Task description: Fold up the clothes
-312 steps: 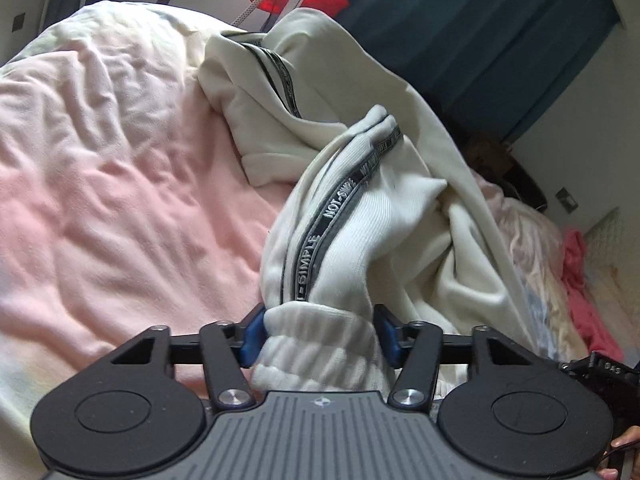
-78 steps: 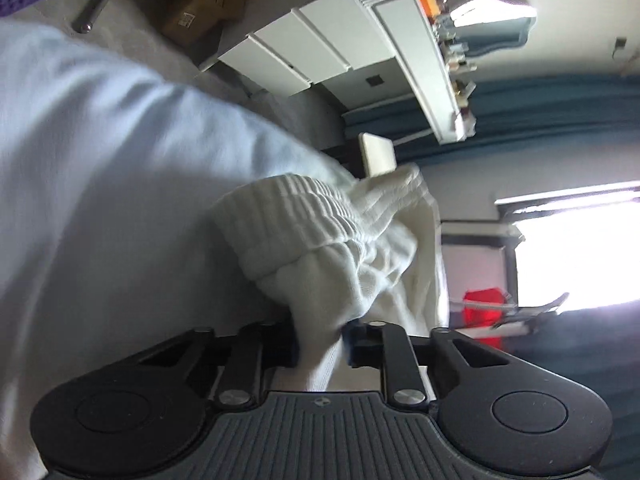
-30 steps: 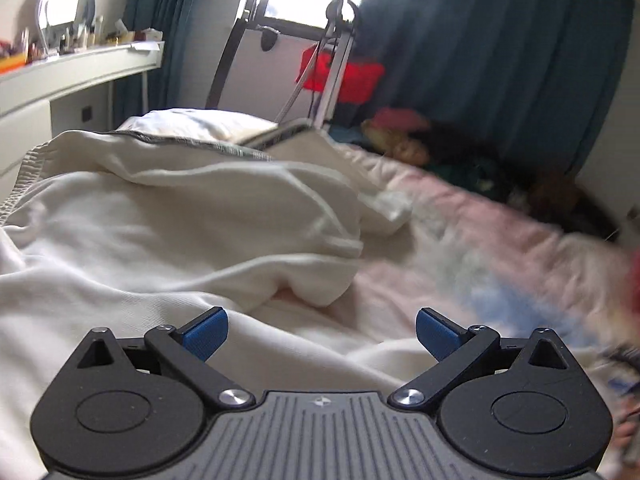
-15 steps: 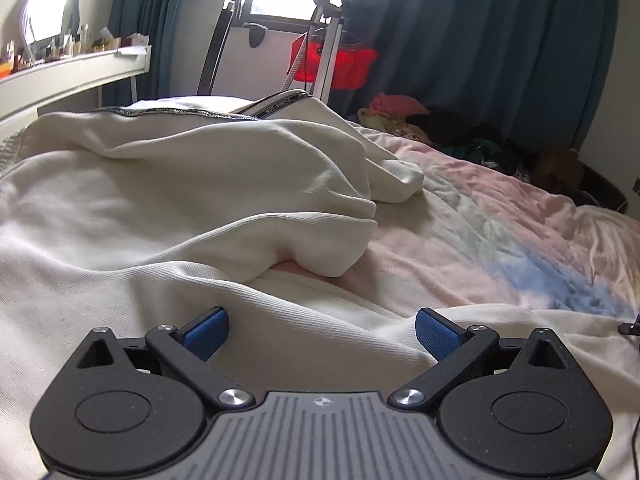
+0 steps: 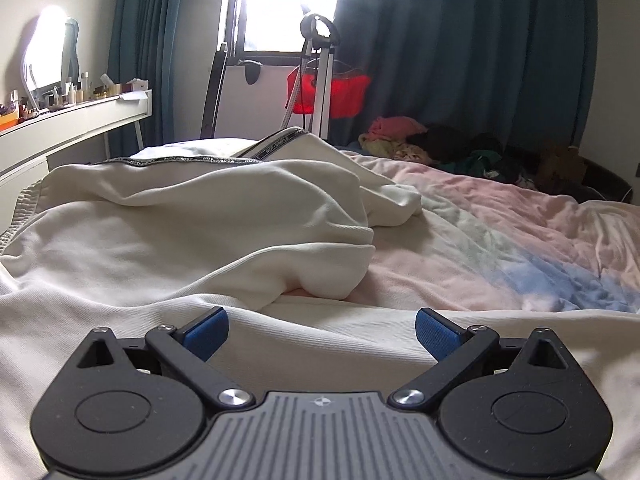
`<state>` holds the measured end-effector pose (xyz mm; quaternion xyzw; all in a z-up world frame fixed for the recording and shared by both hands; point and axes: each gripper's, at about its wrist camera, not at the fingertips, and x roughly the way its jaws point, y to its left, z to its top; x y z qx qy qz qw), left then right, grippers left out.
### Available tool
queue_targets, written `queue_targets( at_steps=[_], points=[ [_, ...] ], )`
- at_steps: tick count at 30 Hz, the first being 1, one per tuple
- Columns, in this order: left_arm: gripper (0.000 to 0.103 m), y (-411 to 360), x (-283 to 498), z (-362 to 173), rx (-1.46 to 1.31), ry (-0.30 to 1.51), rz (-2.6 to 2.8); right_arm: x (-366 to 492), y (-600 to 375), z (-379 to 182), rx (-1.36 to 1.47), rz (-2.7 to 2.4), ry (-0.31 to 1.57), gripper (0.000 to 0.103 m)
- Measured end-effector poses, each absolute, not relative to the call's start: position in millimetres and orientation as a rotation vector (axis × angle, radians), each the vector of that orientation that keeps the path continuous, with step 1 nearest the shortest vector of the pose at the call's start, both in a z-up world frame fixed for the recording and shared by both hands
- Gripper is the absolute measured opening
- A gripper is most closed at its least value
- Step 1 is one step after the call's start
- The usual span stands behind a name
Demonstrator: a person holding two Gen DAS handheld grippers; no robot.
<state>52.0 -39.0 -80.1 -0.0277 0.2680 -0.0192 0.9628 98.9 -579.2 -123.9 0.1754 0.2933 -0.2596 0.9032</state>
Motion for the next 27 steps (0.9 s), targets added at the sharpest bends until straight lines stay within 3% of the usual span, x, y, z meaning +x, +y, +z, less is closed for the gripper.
queue_targets(
  at_steps=[3, 5, 7, 16, 25, 27],
  points=[
    [0.101, -40, 49, -77, -0.05, 0.527, -0.044, 93, -574, -115, 0.378, -0.534, 0.586, 0.039],
    [0.101, -40, 47, -75, -0.049, 0.519, -0.048, 85, -571, -103, 0.45, -0.506, 0.546, 0.076],
    [0.101, -39, 45, -73, -0.049, 0.512, -0.048, 76, -562, -91, 0.482, -0.475, 0.493, 0.086],
    [0.101, -35, 23, -46, -0.07, 0.513, -0.074, 68, -475, -45, 0.475, -0.137, 0.472, 0.086],
    [0.103, -8, 28, -29, -0.152, 0.482, -0.081, 147, -376, -73, 0.53, 0.182, 0.634, 0.085],
    [0.103, -3, 39, -39, -0.189, 0.512, -0.078, 177, -355, -81, 0.552, 0.199, 0.652, 0.08]
  ],
)
